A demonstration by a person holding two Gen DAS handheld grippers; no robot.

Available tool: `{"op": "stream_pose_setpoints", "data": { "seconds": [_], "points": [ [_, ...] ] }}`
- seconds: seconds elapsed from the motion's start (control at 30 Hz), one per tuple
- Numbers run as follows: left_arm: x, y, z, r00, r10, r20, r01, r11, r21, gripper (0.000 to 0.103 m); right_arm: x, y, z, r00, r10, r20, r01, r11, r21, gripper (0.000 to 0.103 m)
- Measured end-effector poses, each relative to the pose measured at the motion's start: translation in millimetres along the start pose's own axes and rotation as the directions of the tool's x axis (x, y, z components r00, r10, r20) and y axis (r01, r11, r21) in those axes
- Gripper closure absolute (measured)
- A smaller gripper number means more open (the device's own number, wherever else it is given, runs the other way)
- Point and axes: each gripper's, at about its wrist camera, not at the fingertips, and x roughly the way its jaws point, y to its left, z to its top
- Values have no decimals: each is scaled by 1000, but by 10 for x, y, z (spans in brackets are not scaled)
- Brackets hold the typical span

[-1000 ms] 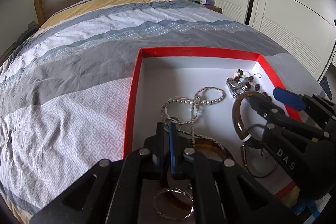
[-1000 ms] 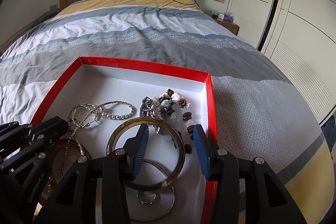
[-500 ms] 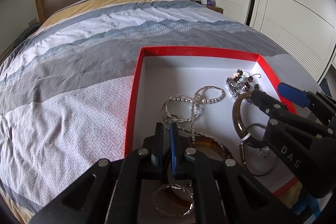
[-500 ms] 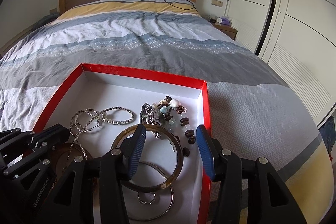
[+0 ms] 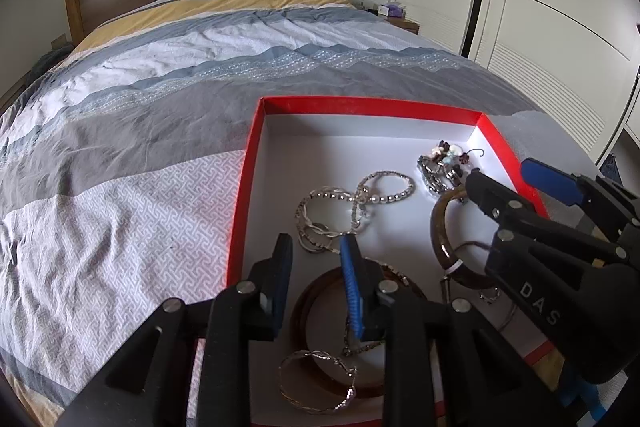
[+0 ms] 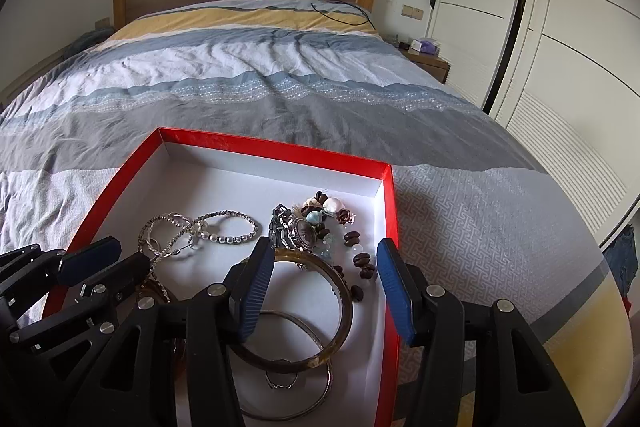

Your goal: Organize jewelry

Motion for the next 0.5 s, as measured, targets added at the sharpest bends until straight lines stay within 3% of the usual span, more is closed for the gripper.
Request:
{"op": "stream_pose_setpoints", "data": {
  "seconds": [0.5],
  "points": [
    [-86,27,-4,999,-2,33,2,1000,-22,71,-112,20,37,999,-19,31,20,1000,-16,46]
  ]
}}
